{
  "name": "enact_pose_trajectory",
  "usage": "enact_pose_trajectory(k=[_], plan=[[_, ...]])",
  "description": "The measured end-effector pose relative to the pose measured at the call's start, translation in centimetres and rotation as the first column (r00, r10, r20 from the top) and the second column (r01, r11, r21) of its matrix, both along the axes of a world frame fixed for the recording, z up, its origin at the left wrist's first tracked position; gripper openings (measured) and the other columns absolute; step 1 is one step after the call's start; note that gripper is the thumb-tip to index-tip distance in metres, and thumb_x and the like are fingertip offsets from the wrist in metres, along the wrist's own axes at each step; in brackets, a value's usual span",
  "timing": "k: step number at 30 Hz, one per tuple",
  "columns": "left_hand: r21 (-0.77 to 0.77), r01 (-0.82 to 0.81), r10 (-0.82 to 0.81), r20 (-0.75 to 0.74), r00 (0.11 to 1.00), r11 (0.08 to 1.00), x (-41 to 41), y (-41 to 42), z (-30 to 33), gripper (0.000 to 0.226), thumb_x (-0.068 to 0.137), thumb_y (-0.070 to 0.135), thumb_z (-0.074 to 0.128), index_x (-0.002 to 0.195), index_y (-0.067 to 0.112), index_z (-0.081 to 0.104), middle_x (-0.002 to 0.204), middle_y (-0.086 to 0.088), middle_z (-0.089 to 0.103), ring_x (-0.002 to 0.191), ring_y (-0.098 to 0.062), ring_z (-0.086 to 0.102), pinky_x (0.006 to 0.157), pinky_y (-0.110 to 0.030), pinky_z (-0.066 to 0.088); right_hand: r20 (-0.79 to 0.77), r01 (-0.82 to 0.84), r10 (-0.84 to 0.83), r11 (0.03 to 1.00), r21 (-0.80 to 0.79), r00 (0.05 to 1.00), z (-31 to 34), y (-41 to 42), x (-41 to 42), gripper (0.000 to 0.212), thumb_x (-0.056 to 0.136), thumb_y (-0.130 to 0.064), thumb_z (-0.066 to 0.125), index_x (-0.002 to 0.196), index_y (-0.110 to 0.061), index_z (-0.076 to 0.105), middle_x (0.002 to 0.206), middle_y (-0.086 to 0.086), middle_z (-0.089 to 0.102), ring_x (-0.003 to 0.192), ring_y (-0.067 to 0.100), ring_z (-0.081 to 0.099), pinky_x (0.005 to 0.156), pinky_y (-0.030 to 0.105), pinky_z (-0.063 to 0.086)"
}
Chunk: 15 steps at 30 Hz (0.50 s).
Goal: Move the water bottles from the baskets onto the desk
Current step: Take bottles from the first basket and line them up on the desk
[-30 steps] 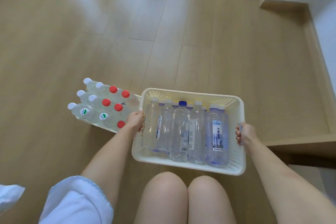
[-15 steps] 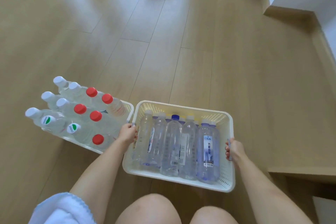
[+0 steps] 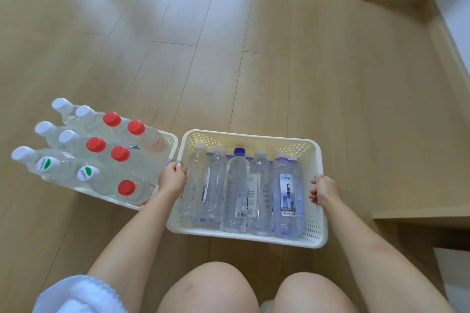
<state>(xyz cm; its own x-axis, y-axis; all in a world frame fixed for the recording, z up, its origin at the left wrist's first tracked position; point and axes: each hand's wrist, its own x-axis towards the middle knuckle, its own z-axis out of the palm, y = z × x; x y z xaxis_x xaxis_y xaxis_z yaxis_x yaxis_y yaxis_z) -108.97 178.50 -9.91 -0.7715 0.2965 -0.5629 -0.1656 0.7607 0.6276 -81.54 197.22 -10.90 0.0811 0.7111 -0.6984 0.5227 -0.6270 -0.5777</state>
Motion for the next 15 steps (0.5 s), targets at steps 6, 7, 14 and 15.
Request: enact_pose_trajectory(k=[6,7,14,15], plan=[[-0.097,-0.109,0.093,-0.161,0.983,0.989,1.6,0.7,0.9,0.033,0.100,0.013,0.037,0.121,0.001,0.059,0.125,-0.018,0.057,0.112,-0.037,0.053,0.084,-0.034,0.039,0.273,-0.197,0.122,0.943,0.267,0.954,1.5,-1.4,-0.4,0.039,0.100,-0.028,0.030,0.119,0.002,0.046,0.111,0.015,0.050,0.102,0.031,0.050,0.081,0.036,0.037],[-0.108,-0.127,0.104,-0.195,0.975,0.986,2.2,0.8,1.2,0.033,0.099,0.011,0.038,0.124,0.001,0.056,0.128,-0.018,0.053,0.113,-0.037,0.052,0.082,-0.033,0.037,0.339,-0.271,0.137,0.882,0.385,0.931,2.1,-1.8,-0.4,0.039,0.099,-0.027,0.033,0.120,0.002,0.047,0.119,0.016,0.050,0.109,0.033,0.048,0.086,0.038,0.038],[-0.069,-0.001,-0.020,-0.303,0.953,0.998,4.4,0.8,1.6,0.040,0.095,0.011,0.042,0.135,0.003,0.043,0.140,-0.011,0.036,0.121,-0.032,0.047,0.096,-0.041,0.040,0.390,-0.733,0.622,0.542,0.411,0.679,2.7,-3.9,-0.8,0.049,0.096,-0.036,0.046,0.136,-0.009,0.038,0.134,0.009,0.042,0.113,0.027,0.052,0.083,0.034,0.043],[-0.064,0.014,-0.033,-0.300,0.953,0.998,4.5,0.7,1.7,0.041,0.095,0.012,0.042,0.136,0.004,0.042,0.141,-0.011,0.037,0.122,-0.032,0.046,0.098,-0.042,0.040,0.374,-0.750,0.650,0.583,0.311,0.661,2.3,-4.3,-1.0,0.063,0.093,-0.045,0.048,0.142,-0.010,0.029,0.140,0.009,0.035,0.122,0.027,0.047,0.091,0.037,0.042]])
